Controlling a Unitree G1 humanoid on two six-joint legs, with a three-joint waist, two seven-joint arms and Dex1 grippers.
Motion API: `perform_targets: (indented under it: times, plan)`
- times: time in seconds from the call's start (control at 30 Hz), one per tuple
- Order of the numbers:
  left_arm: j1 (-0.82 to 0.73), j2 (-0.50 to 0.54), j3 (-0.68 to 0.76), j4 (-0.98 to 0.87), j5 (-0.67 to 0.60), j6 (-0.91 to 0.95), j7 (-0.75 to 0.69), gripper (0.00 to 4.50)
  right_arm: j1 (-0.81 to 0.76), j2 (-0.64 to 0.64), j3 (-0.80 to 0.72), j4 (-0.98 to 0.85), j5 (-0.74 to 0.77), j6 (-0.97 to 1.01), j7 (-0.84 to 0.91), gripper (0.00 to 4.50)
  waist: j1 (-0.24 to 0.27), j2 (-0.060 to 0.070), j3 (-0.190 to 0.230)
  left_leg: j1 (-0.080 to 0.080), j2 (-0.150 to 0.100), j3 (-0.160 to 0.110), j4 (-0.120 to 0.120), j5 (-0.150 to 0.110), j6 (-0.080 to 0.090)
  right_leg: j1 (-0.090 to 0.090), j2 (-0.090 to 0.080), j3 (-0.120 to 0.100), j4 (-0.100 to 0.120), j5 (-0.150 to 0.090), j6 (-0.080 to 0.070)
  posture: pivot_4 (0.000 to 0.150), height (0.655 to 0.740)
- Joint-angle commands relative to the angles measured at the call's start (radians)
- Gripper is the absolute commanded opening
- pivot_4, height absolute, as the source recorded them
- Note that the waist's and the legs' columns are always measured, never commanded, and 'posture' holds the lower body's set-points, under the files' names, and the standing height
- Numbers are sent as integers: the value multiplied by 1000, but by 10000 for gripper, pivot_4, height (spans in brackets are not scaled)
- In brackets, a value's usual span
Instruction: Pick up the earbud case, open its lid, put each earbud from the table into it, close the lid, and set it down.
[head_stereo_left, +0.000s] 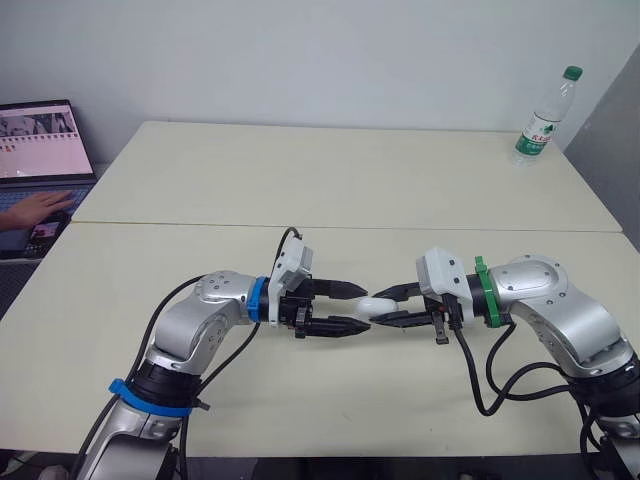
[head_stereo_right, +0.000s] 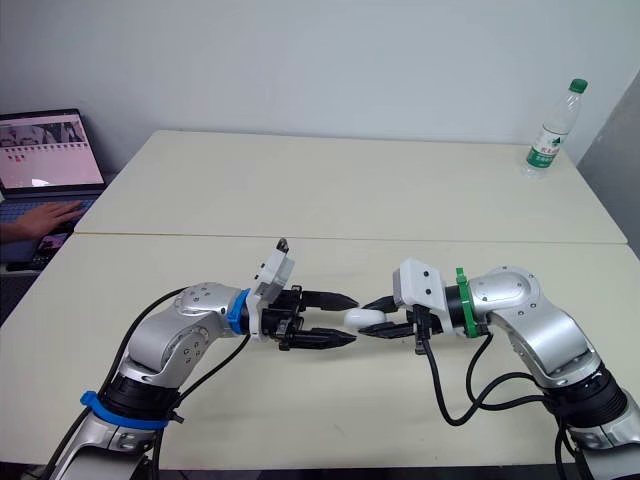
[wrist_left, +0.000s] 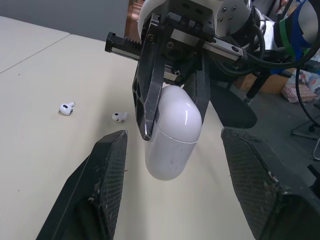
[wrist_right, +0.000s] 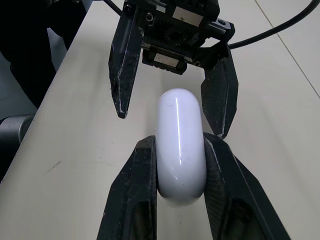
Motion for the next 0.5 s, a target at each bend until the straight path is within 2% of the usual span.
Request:
perform_targets:
  times: [0.03, 0.13, 0.27, 0.3, 0.5]
  plan:
    - [-13, 5, 19, -15, -17, -8, -18, 29461, -9, -9, -28, -17, 0, -10, 4, 8016, 0, 0, 0, 0, 0, 0, 0, 0, 0, 0, 0, 0, 0, 0, 0, 1500, 7362]
    - [-12, 8, 15, -11, -12, -9, -23, 23192, -11, -8, -30, -18, 2, -8, 3, 8016, 0, 0, 0, 0, 0, 0, 0, 0, 0, 0, 0, 0, 0, 0, 0, 1500, 7362]
    - [-10, 10, 14, -9, -6, -13, -28, 10581, -11, -8, -33, -18, 2, -6, 5, 8016, 0, 0, 0, 0, 0, 0, 0, 0, 0, 0, 0, 0, 0, 0, 0, 1500, 7362]
    - [-9, 10, 14, -9, -5, -14, -28, 8826, -11, -9, -34, -17, 2, -6, 5, 8016, 0, 0, 0, 0, 0, 0, 0, 0, 0, 0, 0, 0, 0, 0, 0, 1500, 7362]
    - [-6, 10, 13, -6, 0, -21, -26, 8813, -11, -7, -39, -19, 8, 7, -3, 8016, 0, 0, 0, 0, 0, 0, 1, 0, 0, 0, 0, 0, 0, 0, 0, 1500, 7362]
